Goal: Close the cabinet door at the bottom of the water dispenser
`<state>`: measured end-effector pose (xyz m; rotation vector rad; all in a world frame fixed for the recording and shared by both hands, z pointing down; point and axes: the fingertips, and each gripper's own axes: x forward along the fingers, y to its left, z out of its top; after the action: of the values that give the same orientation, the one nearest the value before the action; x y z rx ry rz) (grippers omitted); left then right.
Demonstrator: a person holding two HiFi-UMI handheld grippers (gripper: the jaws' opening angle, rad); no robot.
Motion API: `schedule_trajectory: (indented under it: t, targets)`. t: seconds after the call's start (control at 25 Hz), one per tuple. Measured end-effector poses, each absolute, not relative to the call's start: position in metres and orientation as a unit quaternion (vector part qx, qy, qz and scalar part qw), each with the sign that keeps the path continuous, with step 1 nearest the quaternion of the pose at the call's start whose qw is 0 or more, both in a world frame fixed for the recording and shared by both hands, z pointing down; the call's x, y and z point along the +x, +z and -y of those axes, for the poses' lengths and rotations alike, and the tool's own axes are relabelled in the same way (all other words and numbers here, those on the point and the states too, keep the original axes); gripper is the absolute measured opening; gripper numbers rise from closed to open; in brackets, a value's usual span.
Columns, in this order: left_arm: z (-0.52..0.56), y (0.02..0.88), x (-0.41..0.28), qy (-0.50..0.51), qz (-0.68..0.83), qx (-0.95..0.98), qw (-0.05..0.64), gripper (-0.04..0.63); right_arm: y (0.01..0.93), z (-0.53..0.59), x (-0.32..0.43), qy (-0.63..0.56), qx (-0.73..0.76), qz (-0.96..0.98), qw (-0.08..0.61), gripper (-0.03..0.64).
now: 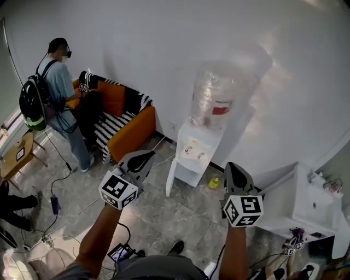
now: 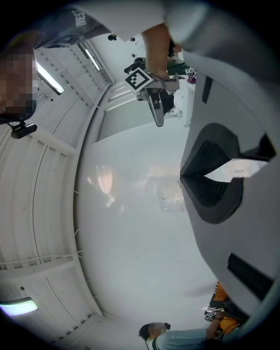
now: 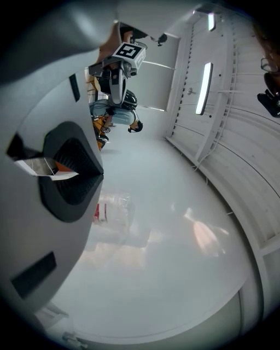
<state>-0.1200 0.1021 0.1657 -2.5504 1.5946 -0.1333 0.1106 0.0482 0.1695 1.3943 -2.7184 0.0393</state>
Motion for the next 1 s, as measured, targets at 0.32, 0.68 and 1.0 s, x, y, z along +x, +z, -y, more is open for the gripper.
schedule_trajectory:
  t: [0.32,0.68,1.0]
  targets:
    - [-0.079,0.165,-0.111,-0.056,-0.557,-0.826,0.069,0.015,0.168,-0.003,0.114,0.011,0.425,0.905,0.037,0.028]
    - [-0.056,0.165,-0.101,-0.070,-0.572,-0.814,0.073,0.015,0.173,0.031,0.121,0.019,0.407,0.913,0.033,0.028]
    - [-0.028,0.168,-0.100,-0.067,-0.558,-0.824,0.067,0.015,0.184,0.048,0.126,0.029,0.422,0.905,0.040,0.028]
